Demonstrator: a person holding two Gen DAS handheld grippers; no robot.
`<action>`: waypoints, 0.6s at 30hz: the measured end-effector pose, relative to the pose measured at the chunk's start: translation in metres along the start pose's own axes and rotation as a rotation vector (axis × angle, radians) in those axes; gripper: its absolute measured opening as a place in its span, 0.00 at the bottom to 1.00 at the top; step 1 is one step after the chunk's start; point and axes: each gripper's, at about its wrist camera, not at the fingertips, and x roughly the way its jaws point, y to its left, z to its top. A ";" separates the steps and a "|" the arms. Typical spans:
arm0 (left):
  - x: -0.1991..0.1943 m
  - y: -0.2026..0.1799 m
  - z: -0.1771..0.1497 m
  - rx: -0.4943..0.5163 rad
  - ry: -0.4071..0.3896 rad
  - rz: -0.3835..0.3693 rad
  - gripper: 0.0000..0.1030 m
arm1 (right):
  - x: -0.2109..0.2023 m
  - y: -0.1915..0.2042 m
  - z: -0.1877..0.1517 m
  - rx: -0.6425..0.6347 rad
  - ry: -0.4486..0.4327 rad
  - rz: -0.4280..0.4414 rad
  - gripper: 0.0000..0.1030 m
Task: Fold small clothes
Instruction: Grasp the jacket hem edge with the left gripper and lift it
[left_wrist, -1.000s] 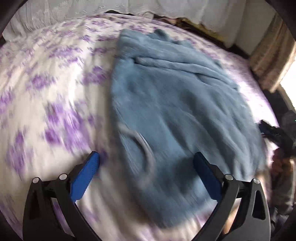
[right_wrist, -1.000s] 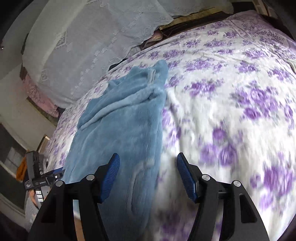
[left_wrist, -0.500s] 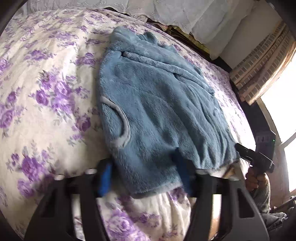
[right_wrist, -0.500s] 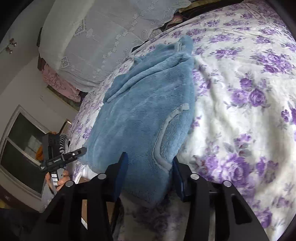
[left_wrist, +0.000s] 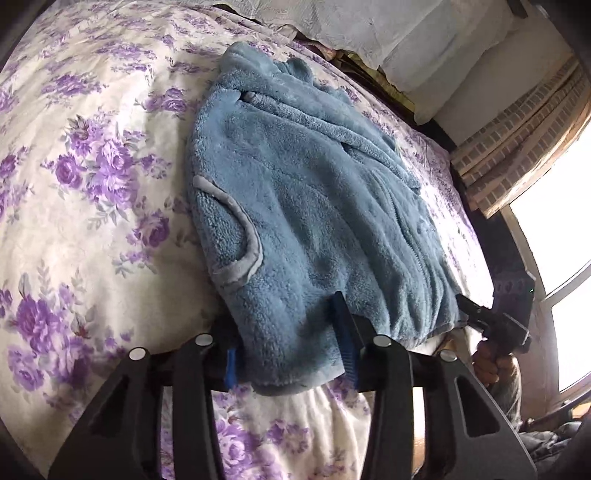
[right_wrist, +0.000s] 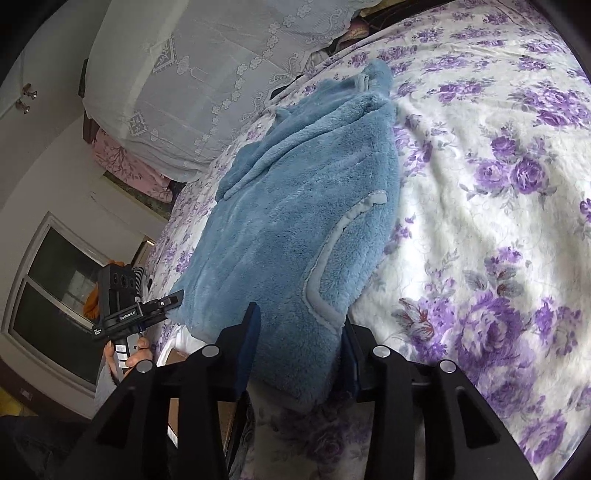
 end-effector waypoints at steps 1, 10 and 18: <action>0.000 0.000 0.000 -0.002 -0.001 -0.014 0.41 | 0.001 0.001 0.000 0.002 -0.002 0.001 0.40; 0.002 0.011 0.002 -0.067 -0.016 -0.092 0.44 | 0.007 0.004 0.006 -0.027 -0.004 0.008 0.49; -0.001 0.007 0.000 -0.057 -0.022 -0.097 0.14 | 0.009 -0.003 0.009 0.017 -0.023 -0.027 0.18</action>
